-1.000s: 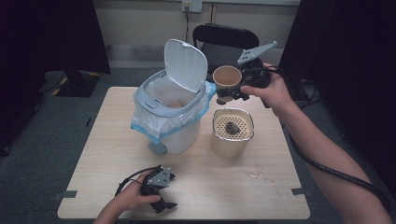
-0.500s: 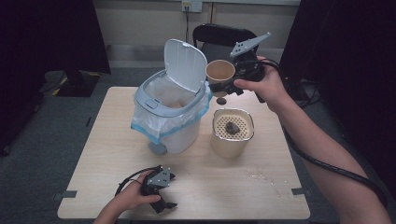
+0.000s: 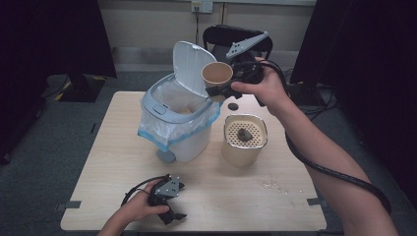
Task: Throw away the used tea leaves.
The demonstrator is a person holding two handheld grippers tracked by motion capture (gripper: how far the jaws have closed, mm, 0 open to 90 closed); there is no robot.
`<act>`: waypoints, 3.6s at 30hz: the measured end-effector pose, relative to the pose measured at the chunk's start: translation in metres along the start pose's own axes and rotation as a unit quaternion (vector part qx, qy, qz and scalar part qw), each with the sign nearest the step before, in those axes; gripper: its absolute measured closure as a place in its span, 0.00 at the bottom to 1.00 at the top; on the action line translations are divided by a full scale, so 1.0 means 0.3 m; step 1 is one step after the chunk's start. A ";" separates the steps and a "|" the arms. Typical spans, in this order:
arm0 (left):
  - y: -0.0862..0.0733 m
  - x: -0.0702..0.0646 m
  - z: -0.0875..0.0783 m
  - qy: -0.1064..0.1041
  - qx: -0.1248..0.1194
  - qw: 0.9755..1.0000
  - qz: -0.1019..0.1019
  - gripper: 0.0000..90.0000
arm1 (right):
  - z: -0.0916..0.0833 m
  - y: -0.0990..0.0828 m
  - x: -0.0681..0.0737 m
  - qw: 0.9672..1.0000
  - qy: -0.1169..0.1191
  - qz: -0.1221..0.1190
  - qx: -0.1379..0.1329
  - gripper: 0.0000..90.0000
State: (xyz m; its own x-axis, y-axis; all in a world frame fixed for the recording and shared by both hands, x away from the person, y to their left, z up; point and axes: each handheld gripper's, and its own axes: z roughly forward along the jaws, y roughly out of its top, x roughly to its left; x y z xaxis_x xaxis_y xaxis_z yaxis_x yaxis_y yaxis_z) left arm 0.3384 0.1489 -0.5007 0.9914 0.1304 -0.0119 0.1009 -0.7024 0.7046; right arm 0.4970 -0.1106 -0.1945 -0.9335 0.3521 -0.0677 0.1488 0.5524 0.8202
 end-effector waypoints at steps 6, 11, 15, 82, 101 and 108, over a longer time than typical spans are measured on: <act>0.000 0.000 0.000 0.000 -0.001 1.000 0.001 0.00 | 0.041 0.008 0.013 1.000 0.008 0.002 -0.001 0.30; 0.000 0.000 0.000 0.000 0.000 1.000 -0.001 0.00 | 0.071 0.015 0.027 1.000 0.014 0.002 -0.004 0.30; 0.000 0.000 0.000 0.000 0.001 1.000 -0.001 0.00 | 0.093 0.019 0.034 1.000 0.017 0.005 -0.008 0.30; -0.002 0.001 -0.001 -0.001 0.001 1.000 0.000 0.00 | 0.381 0.035 0.025 0.999 -0.032 0.022 -0.005 0.30; -0.002 0.001 -0.002 -0.002 0.004 1.000 0.000 0.00 | 0.361 0.021 0.032 0.999 -0.021 0.038 -0.017 0.17; -0.002 0.001 -0.002 -0.002 0.004 1.000 0.000 0.00 | 0.318 0.005 0.046 0.999 -0.010 0.046 -0.018 0.16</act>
State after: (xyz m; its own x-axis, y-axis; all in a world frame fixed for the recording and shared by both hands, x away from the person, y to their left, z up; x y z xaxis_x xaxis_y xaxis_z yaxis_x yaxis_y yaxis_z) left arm 0.3386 0.1497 -0.5007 0.9917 0.1277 -0.0149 0.1016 -0.7078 0.6990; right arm 0.5154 -0.0328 -0.2485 -0.9098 0.4150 -0.0029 0.2211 0.4905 0.8429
